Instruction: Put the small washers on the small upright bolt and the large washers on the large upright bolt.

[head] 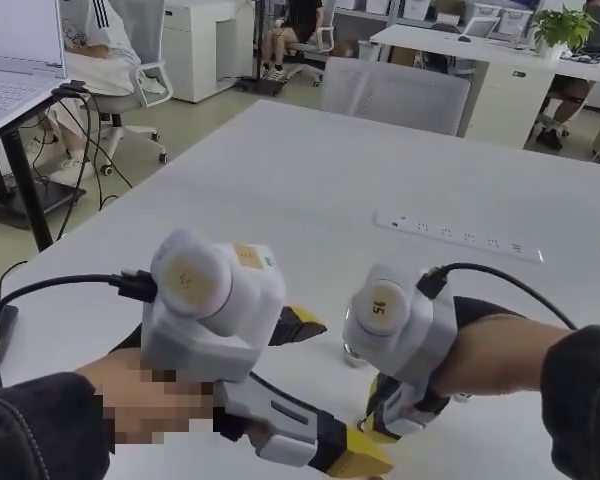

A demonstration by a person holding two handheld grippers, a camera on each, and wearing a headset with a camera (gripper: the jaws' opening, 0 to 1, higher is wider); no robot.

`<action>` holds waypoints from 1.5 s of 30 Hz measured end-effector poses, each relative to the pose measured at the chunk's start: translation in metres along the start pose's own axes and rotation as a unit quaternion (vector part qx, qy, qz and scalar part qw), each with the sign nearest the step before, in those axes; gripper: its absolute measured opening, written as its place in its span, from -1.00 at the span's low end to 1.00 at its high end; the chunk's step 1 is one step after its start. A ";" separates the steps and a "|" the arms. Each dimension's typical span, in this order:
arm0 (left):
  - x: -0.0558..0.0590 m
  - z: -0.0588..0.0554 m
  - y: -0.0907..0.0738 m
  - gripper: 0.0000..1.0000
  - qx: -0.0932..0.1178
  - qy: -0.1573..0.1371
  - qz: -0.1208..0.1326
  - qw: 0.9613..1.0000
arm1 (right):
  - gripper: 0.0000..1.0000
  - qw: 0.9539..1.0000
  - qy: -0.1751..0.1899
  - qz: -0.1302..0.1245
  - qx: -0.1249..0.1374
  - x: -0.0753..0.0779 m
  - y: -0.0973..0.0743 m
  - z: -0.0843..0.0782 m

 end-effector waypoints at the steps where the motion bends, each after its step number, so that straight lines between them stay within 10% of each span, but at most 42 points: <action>1: 0.000 0.000 0.000 0.70 0.000 0.000 0.000 1.000 | -0.71 1.000 0.001 0.000 0.000 0.000 0.000 0.000; 21: -0.001 -0.001 -0.001 0.68 -0.001 -0.001 -0.001 1.000 | -0.72 1.000 0.005 0.002 -0.004 0.000 -0.004 -0.004; 45: 0.001 -0.002 0.000 0.68 -0.003 0.001 -0.004 1.000 | -0.73 0.999 0.052 -0.010 -0.013 0.000 -0.016 -0.048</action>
Point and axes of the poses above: the centre of the closed fingertips' face, and the gripper's own axes: y roughly forward along the fingers, x roughly to its right, z roughly out of its top, the point moved 7 cm from there along -y, roughly backward along the fingers, and after that the axes turned 7 degrees about z, right-handed, at the moved point
